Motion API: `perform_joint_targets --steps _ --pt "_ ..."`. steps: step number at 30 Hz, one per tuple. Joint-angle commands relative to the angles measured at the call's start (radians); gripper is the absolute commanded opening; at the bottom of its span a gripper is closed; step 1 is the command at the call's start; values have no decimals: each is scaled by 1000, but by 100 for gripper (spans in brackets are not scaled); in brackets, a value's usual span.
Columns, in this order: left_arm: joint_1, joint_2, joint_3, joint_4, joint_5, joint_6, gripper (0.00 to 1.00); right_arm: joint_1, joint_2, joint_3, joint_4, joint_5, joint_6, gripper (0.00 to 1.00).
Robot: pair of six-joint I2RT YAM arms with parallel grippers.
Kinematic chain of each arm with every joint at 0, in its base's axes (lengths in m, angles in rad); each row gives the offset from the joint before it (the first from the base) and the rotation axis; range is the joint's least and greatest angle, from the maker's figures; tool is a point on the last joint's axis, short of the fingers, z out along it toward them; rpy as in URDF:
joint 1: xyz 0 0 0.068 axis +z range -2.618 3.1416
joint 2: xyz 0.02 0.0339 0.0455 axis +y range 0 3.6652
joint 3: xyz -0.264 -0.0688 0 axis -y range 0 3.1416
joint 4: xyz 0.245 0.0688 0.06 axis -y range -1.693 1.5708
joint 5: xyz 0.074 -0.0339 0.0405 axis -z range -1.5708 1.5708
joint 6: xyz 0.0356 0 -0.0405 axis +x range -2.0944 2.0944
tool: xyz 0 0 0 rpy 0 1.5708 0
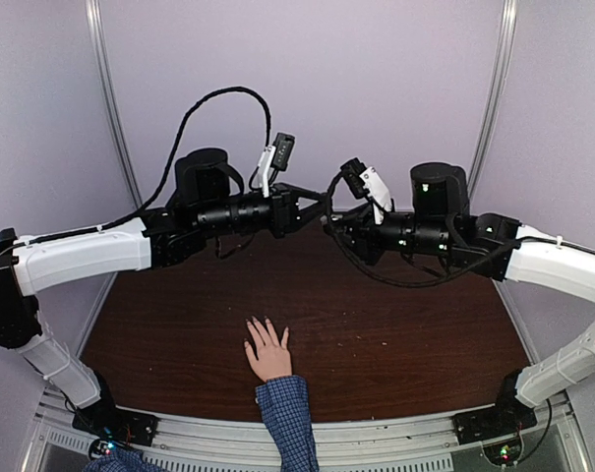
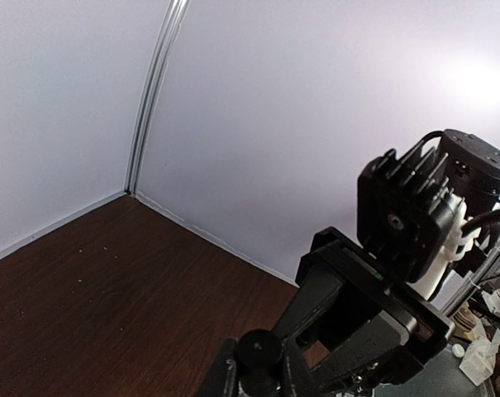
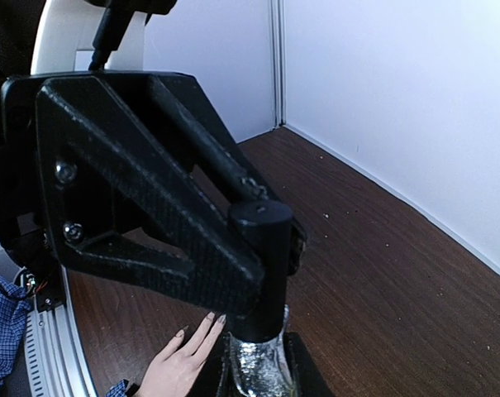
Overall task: Paint the nails
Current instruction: Screw the nail polish bottle cap onto the nail polish bottle.
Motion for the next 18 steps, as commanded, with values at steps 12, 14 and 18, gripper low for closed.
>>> perform_joint_targets --steps 12,14,18 --pt "6 13 -58 231 354 -43 1 -48 -106 30 121 -432 -103 0" --pt "8 32 -43 250 433 -57 1 -51 -114 39 126 -493 -119 0" --pt "8 66 -6 248 552 -69 0 -55 -121 61 127 -613 -139 0"
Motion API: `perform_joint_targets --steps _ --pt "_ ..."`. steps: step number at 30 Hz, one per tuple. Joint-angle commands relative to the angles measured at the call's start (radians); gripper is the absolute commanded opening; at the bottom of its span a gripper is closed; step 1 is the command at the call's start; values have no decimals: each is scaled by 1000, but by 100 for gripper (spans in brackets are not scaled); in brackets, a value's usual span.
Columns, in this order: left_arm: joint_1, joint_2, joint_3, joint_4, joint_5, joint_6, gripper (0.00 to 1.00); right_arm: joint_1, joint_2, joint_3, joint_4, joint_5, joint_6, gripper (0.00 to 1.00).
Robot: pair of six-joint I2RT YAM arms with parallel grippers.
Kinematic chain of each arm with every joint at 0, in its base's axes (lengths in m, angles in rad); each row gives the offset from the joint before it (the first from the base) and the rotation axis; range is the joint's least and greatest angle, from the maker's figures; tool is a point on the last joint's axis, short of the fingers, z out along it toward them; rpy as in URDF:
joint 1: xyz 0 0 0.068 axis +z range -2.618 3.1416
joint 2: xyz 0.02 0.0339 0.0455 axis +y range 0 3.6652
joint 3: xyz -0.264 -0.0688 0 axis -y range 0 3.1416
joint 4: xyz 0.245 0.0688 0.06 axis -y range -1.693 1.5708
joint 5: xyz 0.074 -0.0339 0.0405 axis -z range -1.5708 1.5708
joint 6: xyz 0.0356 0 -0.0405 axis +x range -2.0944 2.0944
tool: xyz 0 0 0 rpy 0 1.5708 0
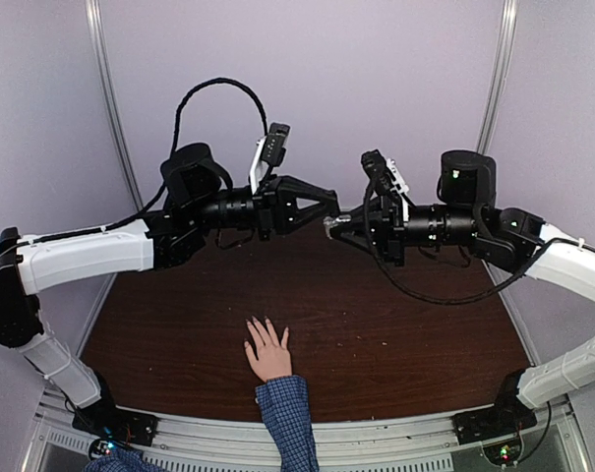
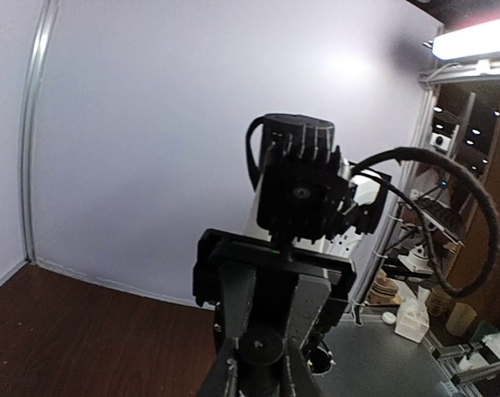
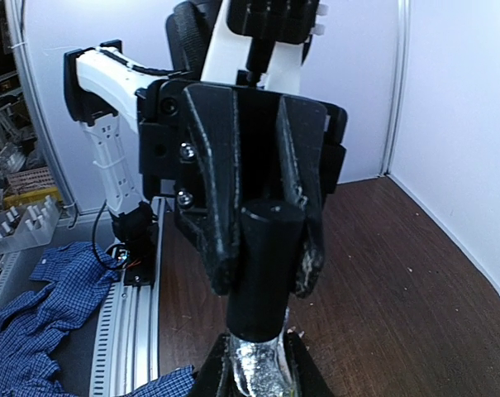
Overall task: Paint the nails
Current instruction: Screw the nail polish bottle cap onto the nail polish bottle.
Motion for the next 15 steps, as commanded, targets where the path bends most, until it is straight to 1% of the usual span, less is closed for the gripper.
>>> perform_joint_targets --steps 1,6,9,12,15 --pt "-7 65 24 -6 199 -39 1 2 -32 68 125 -227 -56 0" --pt "-4 84 65 -60 300 -7 0 1 -28 101 98 -316 -72 0" --pt "-2 87 67 -80 350 37 1 -4 -27 106 120 -348 -59 0" --pt "-1 99 91 -141 401 99 3 -8 -23 110 138 -376 -38 0" --pt "4 106 112 -202 405 144 5 -8 -13 121 164 -402 -25 0"
